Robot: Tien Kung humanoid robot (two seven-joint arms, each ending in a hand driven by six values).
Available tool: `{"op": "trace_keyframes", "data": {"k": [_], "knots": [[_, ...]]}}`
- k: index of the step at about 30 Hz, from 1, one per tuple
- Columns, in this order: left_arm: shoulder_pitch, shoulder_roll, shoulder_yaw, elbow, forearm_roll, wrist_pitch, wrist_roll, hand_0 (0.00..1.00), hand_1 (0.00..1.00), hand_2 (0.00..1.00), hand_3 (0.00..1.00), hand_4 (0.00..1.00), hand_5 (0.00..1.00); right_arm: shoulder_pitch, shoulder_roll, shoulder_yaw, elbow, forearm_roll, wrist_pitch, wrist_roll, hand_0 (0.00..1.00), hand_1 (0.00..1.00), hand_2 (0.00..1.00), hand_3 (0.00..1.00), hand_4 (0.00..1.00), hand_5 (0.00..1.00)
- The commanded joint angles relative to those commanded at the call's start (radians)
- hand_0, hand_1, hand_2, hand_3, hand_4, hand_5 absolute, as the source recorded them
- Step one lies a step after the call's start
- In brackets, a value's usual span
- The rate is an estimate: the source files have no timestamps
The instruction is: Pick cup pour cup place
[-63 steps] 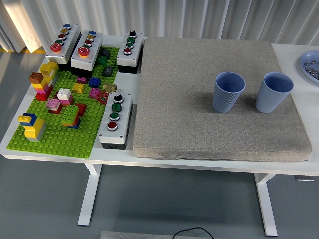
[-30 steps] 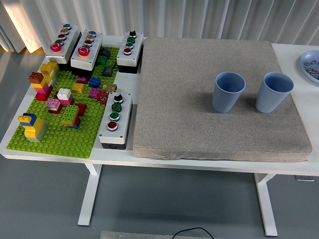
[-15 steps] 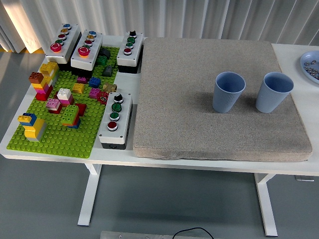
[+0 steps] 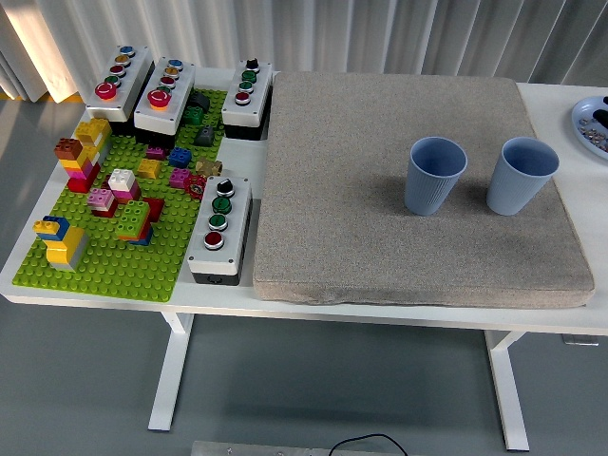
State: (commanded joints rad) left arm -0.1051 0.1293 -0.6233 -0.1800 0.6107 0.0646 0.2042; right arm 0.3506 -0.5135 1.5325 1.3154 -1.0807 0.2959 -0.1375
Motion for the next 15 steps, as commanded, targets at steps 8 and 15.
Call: {"op": "trace_keyframes", "data": {"k": [8,15], "knots": [[-0.001,-0.003,-0.003,0.000,0.008,-0.001,0.002,0.736,0.770,0.828,0.661,0.513,0.950,-0.064,0.028,-0.006,-0.016,-0.037,0.032,-0.014,0.914,0.892,0.981,0.998,0.898,0.266],[0.000,-0.007,0.002,0.000,0.004,-0.002,0.002,0.737,0.770,0.828,0.661,0.513,0.951,-0.113,0.076,0.012,-0.052,-0.048,0.014,-0.003,0.910,0.894,0.980,0.998,0.897,0.261]]}}
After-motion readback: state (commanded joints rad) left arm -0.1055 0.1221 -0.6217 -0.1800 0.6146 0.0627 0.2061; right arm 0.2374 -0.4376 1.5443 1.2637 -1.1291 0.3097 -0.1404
